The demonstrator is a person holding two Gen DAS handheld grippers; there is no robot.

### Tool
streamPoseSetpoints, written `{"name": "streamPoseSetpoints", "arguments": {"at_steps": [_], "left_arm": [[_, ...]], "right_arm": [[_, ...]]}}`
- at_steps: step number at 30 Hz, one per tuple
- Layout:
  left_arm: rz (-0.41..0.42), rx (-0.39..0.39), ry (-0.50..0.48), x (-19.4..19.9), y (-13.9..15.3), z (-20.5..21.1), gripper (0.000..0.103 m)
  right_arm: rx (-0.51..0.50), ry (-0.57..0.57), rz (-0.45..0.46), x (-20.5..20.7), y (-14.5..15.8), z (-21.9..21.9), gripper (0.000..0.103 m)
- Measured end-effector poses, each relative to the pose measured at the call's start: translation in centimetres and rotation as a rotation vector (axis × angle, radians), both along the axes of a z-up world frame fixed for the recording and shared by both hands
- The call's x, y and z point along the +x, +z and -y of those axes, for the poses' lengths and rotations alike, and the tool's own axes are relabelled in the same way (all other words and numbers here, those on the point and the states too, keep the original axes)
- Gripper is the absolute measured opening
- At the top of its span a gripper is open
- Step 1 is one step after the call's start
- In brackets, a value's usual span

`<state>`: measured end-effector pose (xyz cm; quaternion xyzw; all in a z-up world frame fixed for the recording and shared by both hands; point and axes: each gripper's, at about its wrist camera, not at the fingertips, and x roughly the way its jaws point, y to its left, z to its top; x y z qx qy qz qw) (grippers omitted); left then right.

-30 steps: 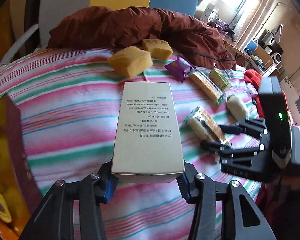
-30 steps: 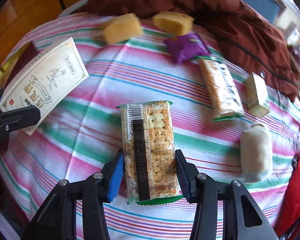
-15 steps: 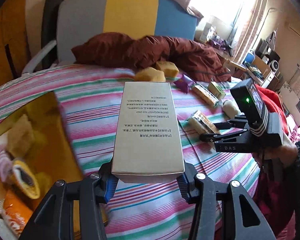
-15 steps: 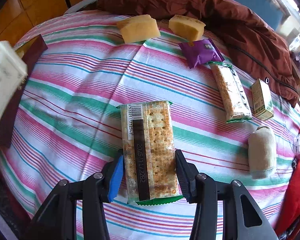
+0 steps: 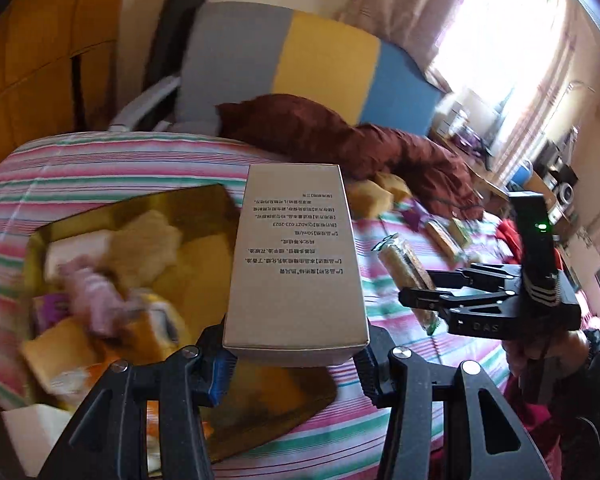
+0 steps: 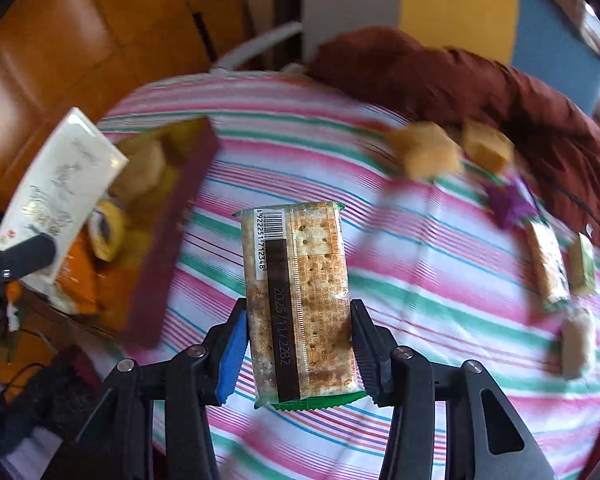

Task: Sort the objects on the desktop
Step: 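Carry the white box and cracker pack to the gold tray and release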

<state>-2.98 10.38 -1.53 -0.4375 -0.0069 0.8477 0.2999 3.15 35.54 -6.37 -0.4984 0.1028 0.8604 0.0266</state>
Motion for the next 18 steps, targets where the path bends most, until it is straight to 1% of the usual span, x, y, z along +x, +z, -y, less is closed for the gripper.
{"name": "streamPoseSetpoints", "arguments": {"at_steps": [3, 5, 8, 9, 10, 11, 12, 13, 14, 16, 18], "left_arm": [[-0.005, -0.020, 0.053, -1.3, 0.3, 3.0, 0.050], [-0.013, -0.052, 0.095, -2.5, 0.4, 4.9, 0.050], [-0.004, -0.122, 0.149, -4.9, 0.0, 7.2, 0.051], [-0.013, -0.134, 0.184, -5.8, -0.2, 8.1, 0.051], [-0.012, -0.149, 0.223, -6.8, -0.4, 8.9, 0.055], [0.009, -0.173, 0.236, -7.7, -1.0, 9.6, 0.058], [0.051, -0.196, 0.234, -8.5, -1.6, 10.0, 0.059], [0.067, -0.190, 0.254, -8.9, -1.9, 10.7, 0.060], [0.063, -0.189, 0.275, -9.0, -2.0, 11.3, 0.060], [0.064, -0.206, 0.287, -8.8, -2.4, 11.9, 0.061], [0.086, -0.188, 0.289, -8.4, -3.0, 12.3, 0.061]], "right_arm": [[-0.026, 0.049, -0.032, -2.0, 1.5, 2.8, 0.049], [-0.033, 0.074, -0.053, -4.0, 2.0, 4.5, 0.049], [-0.058, 0.081, -0.080, -6.5, 2.8, 6.9, 0.049], [-0.077, 0.060, -0.094, -7.7, 3.0, 7.2, 0.050], [-0.115, 0.044, -0.114, -8.5, 3.5, 7.8, 0.053], [-0.158, 0.046, -0.135, -9.4, 3.6, 8.1, 0.057], [-0.183, 0.042, -0.147, -10.1, 3.8, 8.6, 0.069], [-0.180, 0.031, -0.146, -10.4, 3.7, 8.9, 0.080], [-0.178, 0.026, -0.138, -10.7, 3.4, 9.3, 0.082], [-0.186, 0.042, -0.122, -10.7, 2.8, 9.9, 0.081], [-0.163, 0.051, -0.088, -10.2, 1.7, 11.2, 0.081]]}}
